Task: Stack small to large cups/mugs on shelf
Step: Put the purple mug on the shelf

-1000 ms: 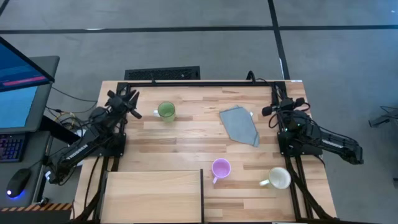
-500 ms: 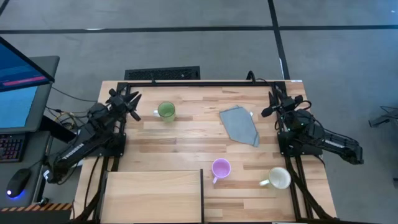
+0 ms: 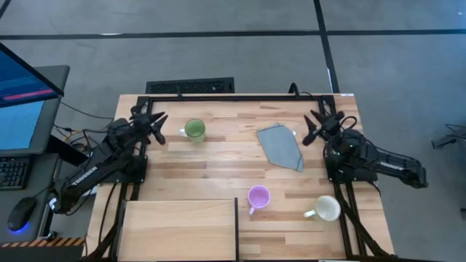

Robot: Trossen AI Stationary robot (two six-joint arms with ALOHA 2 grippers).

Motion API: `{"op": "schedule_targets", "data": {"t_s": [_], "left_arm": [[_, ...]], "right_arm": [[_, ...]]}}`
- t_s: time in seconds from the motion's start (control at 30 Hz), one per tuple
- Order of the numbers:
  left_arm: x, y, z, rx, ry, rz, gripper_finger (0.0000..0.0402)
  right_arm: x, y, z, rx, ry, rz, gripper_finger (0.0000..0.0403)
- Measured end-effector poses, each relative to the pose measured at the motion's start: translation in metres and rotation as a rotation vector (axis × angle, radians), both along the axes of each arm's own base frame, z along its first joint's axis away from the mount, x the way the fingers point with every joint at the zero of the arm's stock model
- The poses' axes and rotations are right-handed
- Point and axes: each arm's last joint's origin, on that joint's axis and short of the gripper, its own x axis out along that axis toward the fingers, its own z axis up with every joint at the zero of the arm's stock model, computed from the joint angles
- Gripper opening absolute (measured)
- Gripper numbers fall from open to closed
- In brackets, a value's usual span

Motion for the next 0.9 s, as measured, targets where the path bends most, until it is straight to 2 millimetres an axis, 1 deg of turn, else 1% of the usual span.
{"op": "schedule_targets", "data": {"t_s": [0.07,0.13,0.33,0.4,0.57,0.63,0.77,0.9], "left_arm": [[0.0,0.0,-0.003,-0.019,0.02,0.0,0.0078],[0.0,0.0,-0.003,-0.025,0.025,0.0,0.0078],[0.0,0.0,-0.003,-0.025,0.024,0.001,0.0078],[0.0,0.0,-0.003,-0.026,0.024,0.001,0.0078],[0.0,0.0,-0.004,-0.033,0.019,0.003,0.0078],[-0.001,0.0,-0.004,-0.049,0.016,0.006,0.0078],[-0.001,-0.001,-0.006,-0.07,0.012,0.01,0.0078],[-0.001,-0.001,-0.007,-0.086,0.018,0.011,0.0078]], "right_arm": [[0.002,0.0,-0.001,0.017,0.028,0.012,0.0182],[0.005,0.001,0.004,0.03,0.034,0.022,0.0182],[0.014,0.0,0.033,0.038,0.054,0.04,0.0182],[0.019,-0.001,0.04,0.043,0.071,0.039,0.0182],[0.032,-0.004,0.043,0.067,0.158,0.039,0.0182],[0.037,-0.005,0.043,0.101,0.204,0.051,0.0182],[0.049,-0.006,0.046,0.183,0.24,0.075,0.0182],[0.063,-0.006,0.057,0.204,0.267,0.114,0.0182]]}}
